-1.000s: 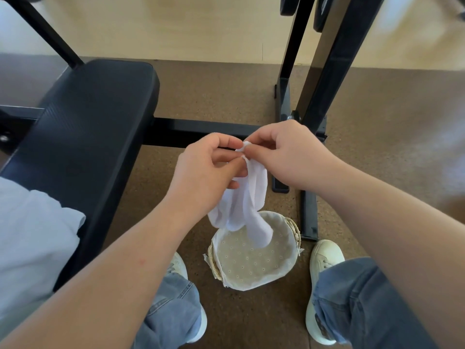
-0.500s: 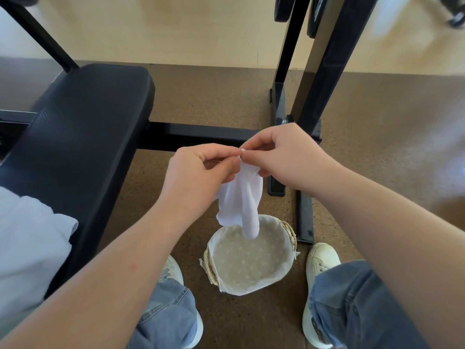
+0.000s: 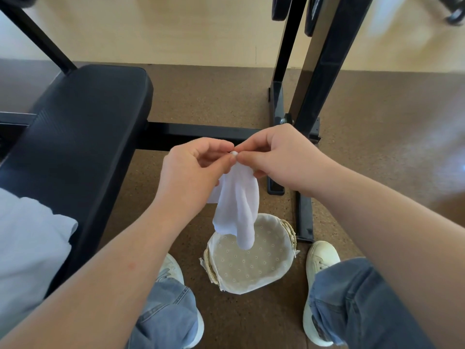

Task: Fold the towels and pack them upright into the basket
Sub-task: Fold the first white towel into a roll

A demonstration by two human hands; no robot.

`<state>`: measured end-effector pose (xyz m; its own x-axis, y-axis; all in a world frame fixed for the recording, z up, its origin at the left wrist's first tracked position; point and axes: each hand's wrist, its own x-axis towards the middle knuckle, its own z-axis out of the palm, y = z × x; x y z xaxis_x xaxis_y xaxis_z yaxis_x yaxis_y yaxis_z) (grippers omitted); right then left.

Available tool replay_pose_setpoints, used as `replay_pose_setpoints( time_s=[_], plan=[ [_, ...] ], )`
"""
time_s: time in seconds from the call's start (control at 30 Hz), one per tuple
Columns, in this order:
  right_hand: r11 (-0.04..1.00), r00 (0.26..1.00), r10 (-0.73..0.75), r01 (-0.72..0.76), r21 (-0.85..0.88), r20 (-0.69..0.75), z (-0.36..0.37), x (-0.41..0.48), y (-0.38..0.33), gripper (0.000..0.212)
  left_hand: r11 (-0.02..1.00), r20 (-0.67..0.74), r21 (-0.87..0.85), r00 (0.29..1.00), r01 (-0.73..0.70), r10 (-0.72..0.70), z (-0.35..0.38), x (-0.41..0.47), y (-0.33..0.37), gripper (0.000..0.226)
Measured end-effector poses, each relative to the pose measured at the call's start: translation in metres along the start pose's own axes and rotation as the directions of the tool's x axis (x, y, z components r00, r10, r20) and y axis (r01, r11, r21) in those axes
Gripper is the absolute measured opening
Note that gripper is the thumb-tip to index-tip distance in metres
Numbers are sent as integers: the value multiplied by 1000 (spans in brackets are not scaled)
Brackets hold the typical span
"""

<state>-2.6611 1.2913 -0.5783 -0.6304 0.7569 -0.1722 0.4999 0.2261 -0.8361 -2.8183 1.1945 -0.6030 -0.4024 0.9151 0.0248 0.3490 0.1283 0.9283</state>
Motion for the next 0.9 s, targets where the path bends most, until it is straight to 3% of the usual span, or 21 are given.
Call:
replay_pose_setpoints(
  time_s=[0.27,0.4,0.6,0.73,0.83,0.9],
  plan=[
    [996,999,-42,42,73,8,1,0,1,13,983,-37,176,998,-47,54,-4,0,2,30],
    [991,999,-27,30,128,-23,0,0,1,5,972,60,226,997,-70,58,-6,1,3,12],
    [991,995,-101,100,-89,-4,6,-2,1,8,957,77,285,996,-59,39,-2,0,0,10],
    [948,994,-58,85,-308,97,10,-4,4,15,969,32,246,999,-25,18,-7,4,2,13],
    [957,997,-43,59,-282,63,12,-4,5,33,975,50,221,999,-23,12,-13,7,3,13],
    [970,997,-43,55,-236,57,11,-4,5,32,981,107,190,994,-34,14,-15,8,5,13]
  ],
)
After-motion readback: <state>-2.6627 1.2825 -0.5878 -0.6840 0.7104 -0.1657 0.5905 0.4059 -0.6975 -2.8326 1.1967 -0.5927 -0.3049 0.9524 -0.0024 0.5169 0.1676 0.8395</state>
